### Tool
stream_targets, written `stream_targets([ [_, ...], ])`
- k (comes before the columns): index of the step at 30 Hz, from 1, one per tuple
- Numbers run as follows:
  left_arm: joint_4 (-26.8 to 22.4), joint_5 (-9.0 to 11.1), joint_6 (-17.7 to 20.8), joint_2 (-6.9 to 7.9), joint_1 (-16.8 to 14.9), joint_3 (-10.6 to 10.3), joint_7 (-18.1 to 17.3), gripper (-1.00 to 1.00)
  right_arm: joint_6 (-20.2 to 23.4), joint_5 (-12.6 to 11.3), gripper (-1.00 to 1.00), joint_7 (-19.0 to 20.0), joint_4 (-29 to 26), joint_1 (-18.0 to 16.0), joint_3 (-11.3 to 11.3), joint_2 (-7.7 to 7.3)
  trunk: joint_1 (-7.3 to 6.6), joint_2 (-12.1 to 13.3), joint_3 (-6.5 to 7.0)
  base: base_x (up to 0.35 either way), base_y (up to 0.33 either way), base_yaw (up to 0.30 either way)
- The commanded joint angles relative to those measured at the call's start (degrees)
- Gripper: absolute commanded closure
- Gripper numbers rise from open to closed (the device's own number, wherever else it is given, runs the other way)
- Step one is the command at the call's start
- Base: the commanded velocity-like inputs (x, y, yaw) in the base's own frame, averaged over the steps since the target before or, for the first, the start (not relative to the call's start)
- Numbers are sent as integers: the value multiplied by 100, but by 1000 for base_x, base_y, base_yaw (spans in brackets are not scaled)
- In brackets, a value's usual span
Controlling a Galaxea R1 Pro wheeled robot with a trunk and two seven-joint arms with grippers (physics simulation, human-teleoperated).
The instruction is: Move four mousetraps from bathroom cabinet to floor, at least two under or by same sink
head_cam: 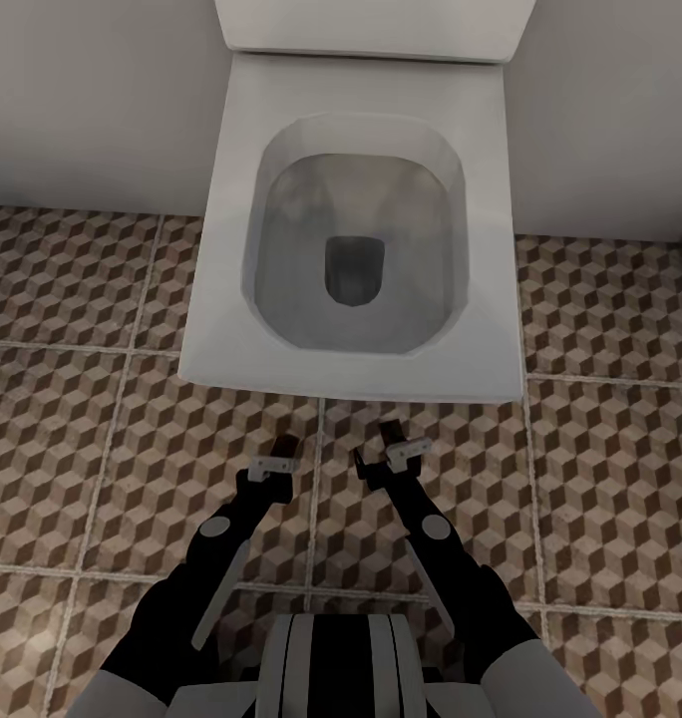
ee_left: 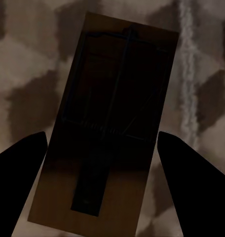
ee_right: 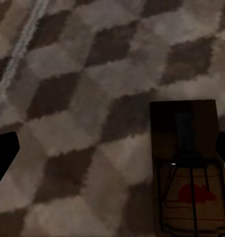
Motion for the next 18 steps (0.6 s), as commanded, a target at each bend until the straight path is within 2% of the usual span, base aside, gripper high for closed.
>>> stream_targets([
  [1, 7, 59, 19, 3, -2, -11, 44, 100, -3, 37, -100, -30, -4, -2, 10, -1, -1, -1, -2, 0, 0, 0],
  [18, 259, 58, -7, 3, -1, -4, 44, 100, -4, 37, -100, -30, -141, 5, 20, -16, -1, -1, -2, 0, 0, 0],
])
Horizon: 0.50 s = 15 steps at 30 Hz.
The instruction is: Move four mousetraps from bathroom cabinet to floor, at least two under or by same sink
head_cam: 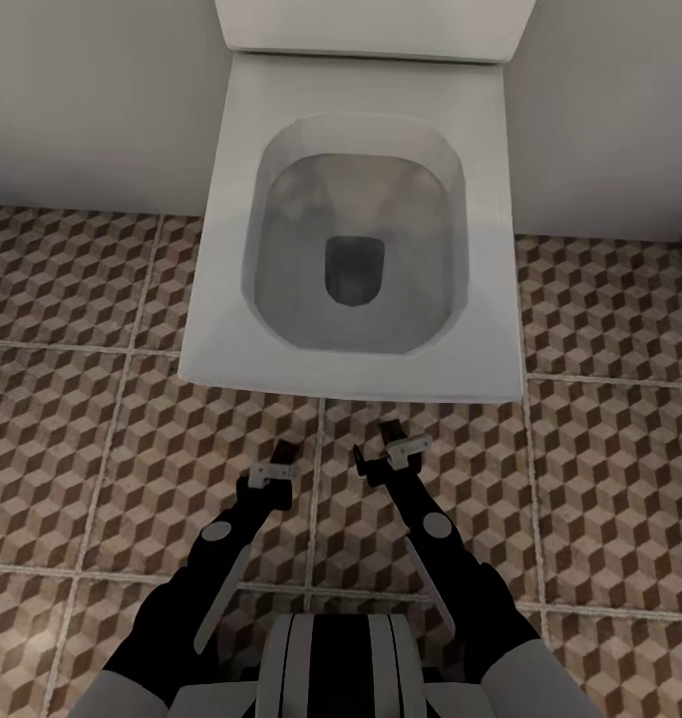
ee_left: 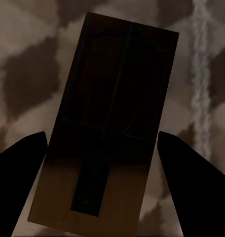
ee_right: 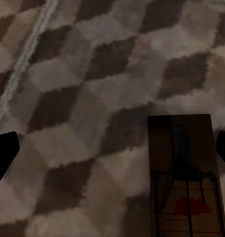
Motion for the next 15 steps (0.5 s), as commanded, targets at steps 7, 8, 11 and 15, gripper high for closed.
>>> stream_targets([
  [7, 144, 59, -141, -4, -4, -10, 44, 100, -3, 37, -100, -30, -4, -2, 9, -3, -1, -1, -2, 0, 0, 0],
  [8, 171, 59, -165, -5, -5, -10, 44, 100, -3, 37, -100, -30, -5, -2, 9, -3, -1, -1, -2, 0, 0, 0],
  [11, 214, 59, -190, -6, -6, -10, 44, 100, -3, 37, -100, -30, -6, -2, 9, -3, -1, -1, -2, 0, 0, 0],
  [15, 245, 59, -203, -6, -6, -10, 44, 100, -3, 37, -100, -30, -5, -2, 9, -3, -1, -1, -2, 0, 0, 0],
])
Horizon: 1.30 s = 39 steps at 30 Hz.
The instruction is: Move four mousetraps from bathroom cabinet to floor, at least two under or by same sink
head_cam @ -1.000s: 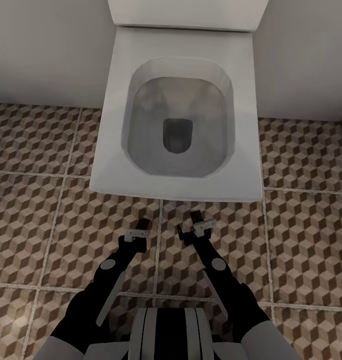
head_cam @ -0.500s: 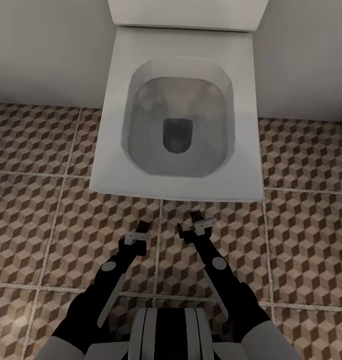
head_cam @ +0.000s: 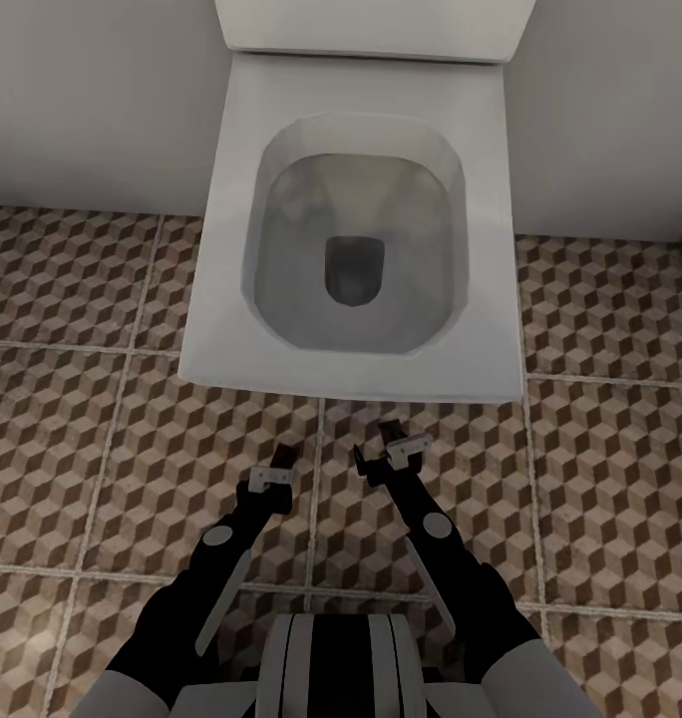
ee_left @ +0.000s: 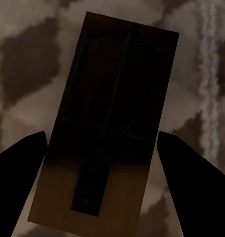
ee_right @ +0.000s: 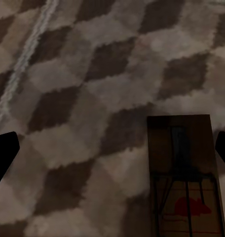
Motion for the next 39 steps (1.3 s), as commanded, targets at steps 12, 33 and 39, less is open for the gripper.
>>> stream_targets([
  [12, 130, 59, 25, -6, -3, -6, 44, 100, -3, 37, -100, -30, 0, -2, 8, -1, -1, -1, -2, 0, 0, 0],
  [33, 310, 50, 22, -15, -3, -4, 53, 100, -3, 37, -100, -30, 0, -2, 8, -6, -1, -1, -2, 0, 0, 0],
  [39, 297, 49, 22, -15, -3, -4, 56, 100, -3, 37, -100, -30, 0, -2, 8, -13, -1, -1, -2, 0, 0, 0],
])
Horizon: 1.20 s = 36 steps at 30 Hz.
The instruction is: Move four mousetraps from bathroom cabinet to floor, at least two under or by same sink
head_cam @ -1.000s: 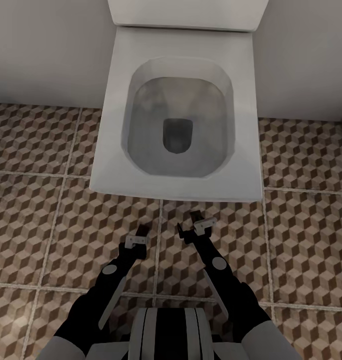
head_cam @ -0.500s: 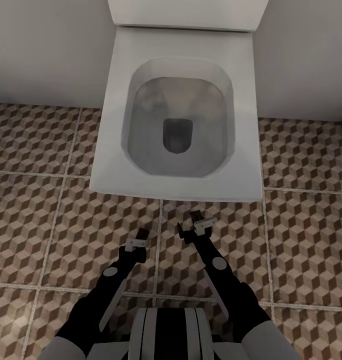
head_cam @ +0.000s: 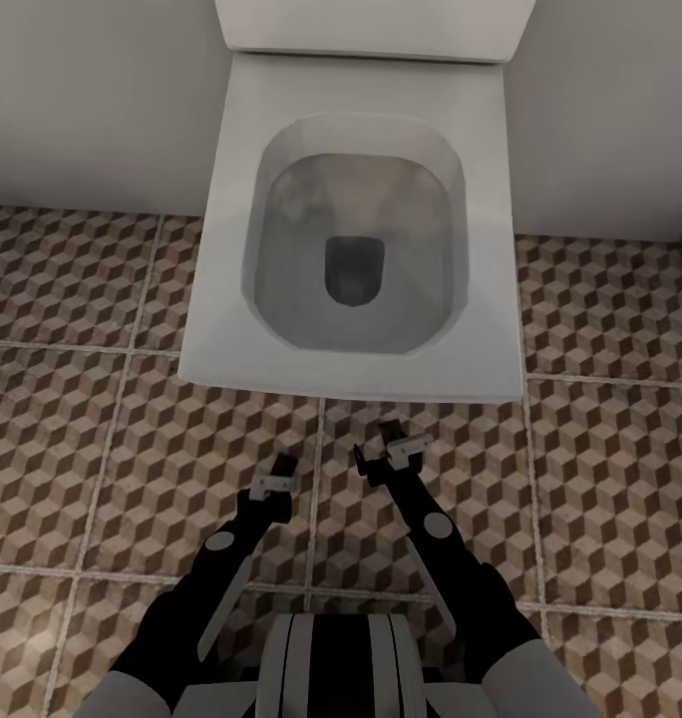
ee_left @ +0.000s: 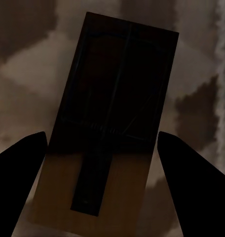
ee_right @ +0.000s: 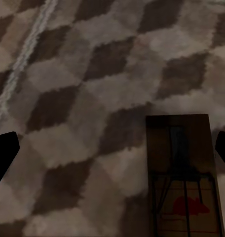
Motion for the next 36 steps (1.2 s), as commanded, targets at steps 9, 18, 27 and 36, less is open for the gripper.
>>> stream_targets([
  [9, -121, 60, 30, 3, -2, -14, 50, 100, -3, 37, -100, -30, 5, -1, 8, -4, -1, -1, -2, 0, 0, 0],
  [18, -232, 60, 27, 13, -2, -18, 46, 100, -3, 37, -100, -30, 10, -2, 8, -6, -1, -1, -2, 0, 0, 0],
  [27, -394, 61, 28, 24, -2, -26, 34, 100, -3, 37, -100, -30, 10, -2, 8, -6, -1, -1, -2, 0, 0, 0],
  [36, -393, 61, 27, 28, -2, -30, 33, 100, -3, 37, -100, -30, 10, 0, 6, -10, -1, -1, -2, 173, 0, 0],
])
